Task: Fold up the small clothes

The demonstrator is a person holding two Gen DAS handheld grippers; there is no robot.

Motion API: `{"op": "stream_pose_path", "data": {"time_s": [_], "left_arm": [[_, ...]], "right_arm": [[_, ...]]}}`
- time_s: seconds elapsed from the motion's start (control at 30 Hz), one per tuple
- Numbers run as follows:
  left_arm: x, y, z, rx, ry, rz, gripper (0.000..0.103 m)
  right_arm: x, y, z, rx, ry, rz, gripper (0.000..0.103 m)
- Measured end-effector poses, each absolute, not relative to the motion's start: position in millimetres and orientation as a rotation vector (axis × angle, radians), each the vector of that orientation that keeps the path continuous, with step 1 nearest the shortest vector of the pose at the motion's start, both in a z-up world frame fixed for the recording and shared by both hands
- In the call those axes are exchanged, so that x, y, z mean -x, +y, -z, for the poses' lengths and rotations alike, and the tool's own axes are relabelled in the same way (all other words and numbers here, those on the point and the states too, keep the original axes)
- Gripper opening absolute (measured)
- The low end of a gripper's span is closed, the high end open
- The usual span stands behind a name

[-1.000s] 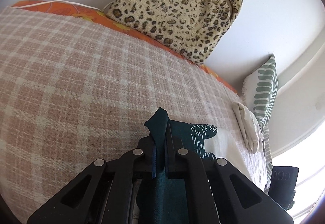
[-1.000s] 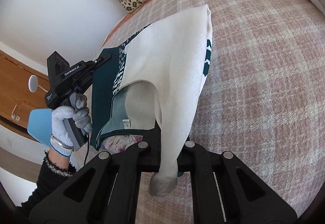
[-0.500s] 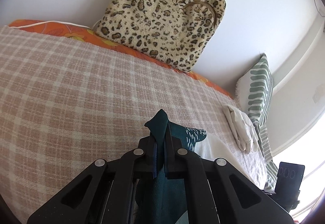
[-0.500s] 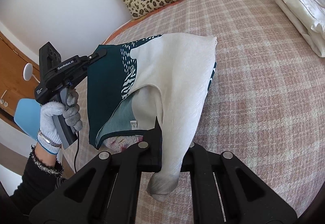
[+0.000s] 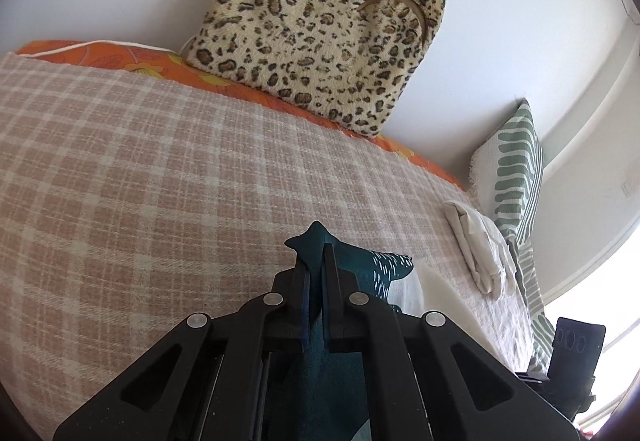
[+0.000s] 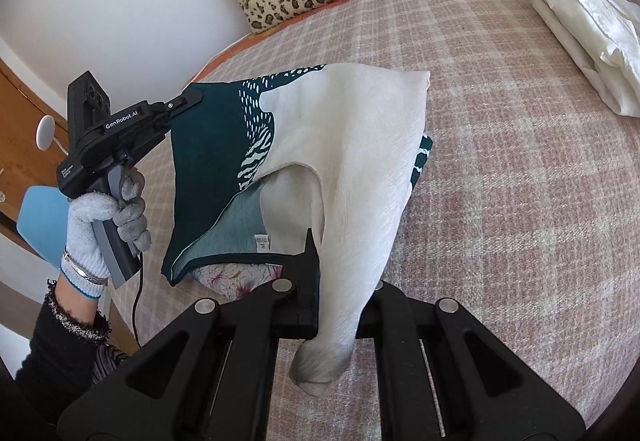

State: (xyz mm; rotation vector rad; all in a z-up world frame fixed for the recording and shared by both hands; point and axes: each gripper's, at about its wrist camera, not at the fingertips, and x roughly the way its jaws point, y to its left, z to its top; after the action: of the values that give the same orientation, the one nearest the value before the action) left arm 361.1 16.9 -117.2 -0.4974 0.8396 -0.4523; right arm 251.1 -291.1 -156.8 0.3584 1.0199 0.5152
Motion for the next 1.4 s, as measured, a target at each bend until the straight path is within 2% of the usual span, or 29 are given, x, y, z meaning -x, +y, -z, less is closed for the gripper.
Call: {"op": "stream_pose_path", "data": {"time_s": [0.07,0.1,0.17,0.2,0.23,0.27,0.3,0.37,0.47,0.6,0.67,0.73,0.77,0.8,0.83,0.9,1.1,1.4], "left_arm": [[-367.3,22.8,126.6,0.522,0.862,0.439,0.003],[-369.7,25.3,130.0,0.526,0.869,0.428,0.007],[-375.0,32.0,136.8,0.548,0.890,0.409,0.019],[-377.9,36.0,140.5,0.573,0.904,0.403,0.028],[-379.8,40.3,143.8,0.603,0.907,0.413,0.029],[-381.6,43.8,146.9,0.624,0.910,0.419,0.030],[-383.1,46.3,150.0,0.643,0.915,0.424,0.031],[-387.2,48.0,157.9,0.683,0.939,0.438,0.038],[-393.2,38.6,167.8,0.704,0.974,0.477,0.038],[-396.7,24.5,168.0,0.691,0.963,0.517,0.038],[-396.5,19.7,166.3,0.675,0.954,0.510,0.036],[-395.0,14.8,163.3,0.640,0.956,0.499,0.032],[-394.8,11.9,163.2,0.619,0.967,0.496,0.026],[-394.4,9.2,165.0,0.603,0.982,0.494,0.009],[-392.7,6.9,166.9,0.590,0.987,0.485,0.003],[-389.8,4.2,164.6,0.560,0.970,0.471,0.003],[-379.9,3.6,134.9,0.509,0.887,0.470,0.002],[-361.9,-12.7,87.7,0.436,0.773,0.518,0.001]], "right_arm": [[-252.3,-298.2,168.6,-0.421,1.062,-0.514,0.010],[-252.1,-302.1,172.4,-0.451,1.075,-0.524,0.011],[-249.8,-310.2,176.1,-0.479,1.092,-0.537,0.019],[-247.9,-315.6,176.3,-0.492,1.089,-0.541,0.030],[-246.4,-321.5,176.5,-0.517,1.081,-0.551,0.037],[-245.2,-327.7,177.1,-0.553,1.071,-0.555,0.053],[-244.1,-333.8,178.6,-0.590,1.059,-0.560,0.061],[-245.6,-342.3,186.2,-0.663,1.061,-0.570,0.062],[-252.0,-347.5,198.1,-0.776,1.063,-0.608,0.062],[-258.2,-336.3,199.6,-0.790,1.040,-0.645,0.062],[-260.2,-332.6,198.7,-0.793,1.034,-0.649,0.061],[-262.7,-328.6,198.9,-0.794,1.040,-0.646,0.050],[-262.9,-326.5,200.7,-0.797,1.048,-0.642,0.046],[-263.0,-323.8,202.5,-0.800,1.055,-0.632,0.034],[-263.6,-320.5,204.7,-0.803,1.068,-0.620,0.018],[-263.6,-314.9,206.0,-0.761,1.079,-0.581,0.008],[-253.4,-295.4,169.4,-0.484,1.018,-0.491,0.005],[-236.5,-297.6,117.8,-0.318,0.899,-0.449,0.005]]}}
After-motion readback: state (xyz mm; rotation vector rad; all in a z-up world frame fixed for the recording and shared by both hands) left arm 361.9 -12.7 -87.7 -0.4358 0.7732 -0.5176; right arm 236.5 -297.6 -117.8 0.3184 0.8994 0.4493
